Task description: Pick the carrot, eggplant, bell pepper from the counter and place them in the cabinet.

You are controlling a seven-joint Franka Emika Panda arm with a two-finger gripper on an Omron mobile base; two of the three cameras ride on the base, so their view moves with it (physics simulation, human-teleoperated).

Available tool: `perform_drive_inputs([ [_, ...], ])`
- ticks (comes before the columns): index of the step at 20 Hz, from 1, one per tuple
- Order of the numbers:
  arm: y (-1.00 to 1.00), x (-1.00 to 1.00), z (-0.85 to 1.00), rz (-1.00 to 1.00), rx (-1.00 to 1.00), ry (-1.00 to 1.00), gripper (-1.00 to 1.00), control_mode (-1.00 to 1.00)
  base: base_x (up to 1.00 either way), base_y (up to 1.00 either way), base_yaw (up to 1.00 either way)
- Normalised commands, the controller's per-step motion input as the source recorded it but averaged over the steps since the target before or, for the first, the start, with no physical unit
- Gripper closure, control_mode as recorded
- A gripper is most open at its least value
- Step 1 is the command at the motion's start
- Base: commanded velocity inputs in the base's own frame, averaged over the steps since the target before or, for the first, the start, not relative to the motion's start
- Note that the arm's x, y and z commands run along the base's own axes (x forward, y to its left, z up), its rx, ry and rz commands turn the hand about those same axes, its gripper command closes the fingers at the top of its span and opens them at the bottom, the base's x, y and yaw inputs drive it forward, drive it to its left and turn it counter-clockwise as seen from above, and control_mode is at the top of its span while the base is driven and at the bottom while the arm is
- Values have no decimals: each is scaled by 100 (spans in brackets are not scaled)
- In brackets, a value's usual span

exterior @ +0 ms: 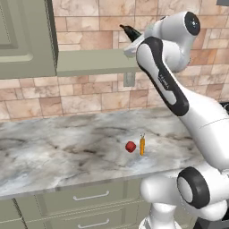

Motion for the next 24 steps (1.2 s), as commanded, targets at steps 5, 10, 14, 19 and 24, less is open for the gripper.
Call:
perform_drive_inputs([
  [5,42,100,-17,7,-3,23,100,-100,0,0,0],
  [10,57,100,-45,7,-4,11,100,-100,0,0,0],
  [14,49,100,-61,3,-4,0,100,-100,0,0,0],
  [19,38,87,-62,2,-4,0,100,-100,0,0,0],
  [24,23,38,-48,1,-3,-2,-100,-100,0,0,0],
])
